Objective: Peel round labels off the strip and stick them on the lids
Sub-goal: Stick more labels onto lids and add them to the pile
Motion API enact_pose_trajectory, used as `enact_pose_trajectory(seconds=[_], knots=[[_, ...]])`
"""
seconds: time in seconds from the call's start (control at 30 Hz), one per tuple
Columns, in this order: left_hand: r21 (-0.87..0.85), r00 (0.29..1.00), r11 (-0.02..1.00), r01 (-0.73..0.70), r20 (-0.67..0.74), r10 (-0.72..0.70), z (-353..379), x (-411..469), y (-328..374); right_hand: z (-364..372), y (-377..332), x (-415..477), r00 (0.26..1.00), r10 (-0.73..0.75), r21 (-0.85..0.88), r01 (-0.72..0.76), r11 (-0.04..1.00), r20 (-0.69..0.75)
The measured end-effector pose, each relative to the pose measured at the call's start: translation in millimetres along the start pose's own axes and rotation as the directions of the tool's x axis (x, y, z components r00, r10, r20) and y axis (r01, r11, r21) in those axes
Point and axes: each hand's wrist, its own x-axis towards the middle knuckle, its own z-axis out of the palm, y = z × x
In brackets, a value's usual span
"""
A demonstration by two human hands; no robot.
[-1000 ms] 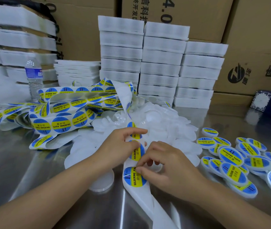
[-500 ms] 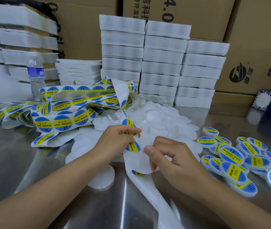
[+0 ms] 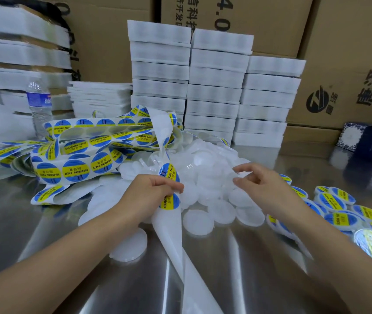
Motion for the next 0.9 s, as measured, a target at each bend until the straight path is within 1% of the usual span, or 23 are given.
enact_pose_trajectory(seconds=[0.03,0.1,0.17,0.23,0.3,0.4,0.53,0.77,0.83,0.9], knots=[[0.001,1.000,1.000,0.001,-0.001,-0.001,0.3,-0.1,0.0,-1.3,3.1,1.7,1.000,-0.008,-0.049,0.009,0.999,0.027],[0.005,1.000,1.000,0.005,-0.009,-0.005,0.9,-0.1,0.1,2.0,4.6,0.2,0.997,-0.038,-0.072,0.043,0.996,0.072],[0.008,1.000,1.000,0.001,-0.012,-0.001,1.7,0.0,-0.4,13.5,4.2,-6.6,0.982,-0.127,-0.091,0.141,0.986,0.140],[0.010,1.000,1.000,-0.012,-0.012,0.012,2.3,-0.1,-1.3,28.2,2.2,-15.1,0.951,-0.222,-0.142,0.256,0.956,0.214],[0.010,1.000,1.000,-0.028,-0.008,0.028,2.6,-0.7,-2.5,40.5,-1.0,-22.0,0.924,-0.278,-0.216,0.338,0.916,0.263],[0.029,0.999,0.999,-0.038,-0.011,0.039,3.2,0.0,-3.6,49.9,-3.7,-28.1,0.903,-0.317,-0.318,0.403,0.858,0.290],[0.047,0.999,0.998,-0.036,-0.008,0.036,3.9,1.9,-4.0,50.4,-4.2,-31.1,0.911,-0.289,-0.367,0.386,0.846,0.294],[0.052,1.000,0.998,-0.019,-0.011,0.019,4.3,1.4,-4.8,49.3,-2.8,-29.9,0.907,-0.270,-0.386,0.386,0.838,0.322],[0.055,1.000,0.998,-0.015,-0.013,0.016,4.4,2.0,-4.8,49.8,-3.0,-28.4,0.913,-0.280,-0.365,0.380,0.850,0.297],[0.055,1.000,0.998,-0.022,-0.005,0.022,4.5,1.9,-4.9,49.6,-3.3,-26.0,0.926,-0.299,-0.288,0.358,0.888,0.228]])
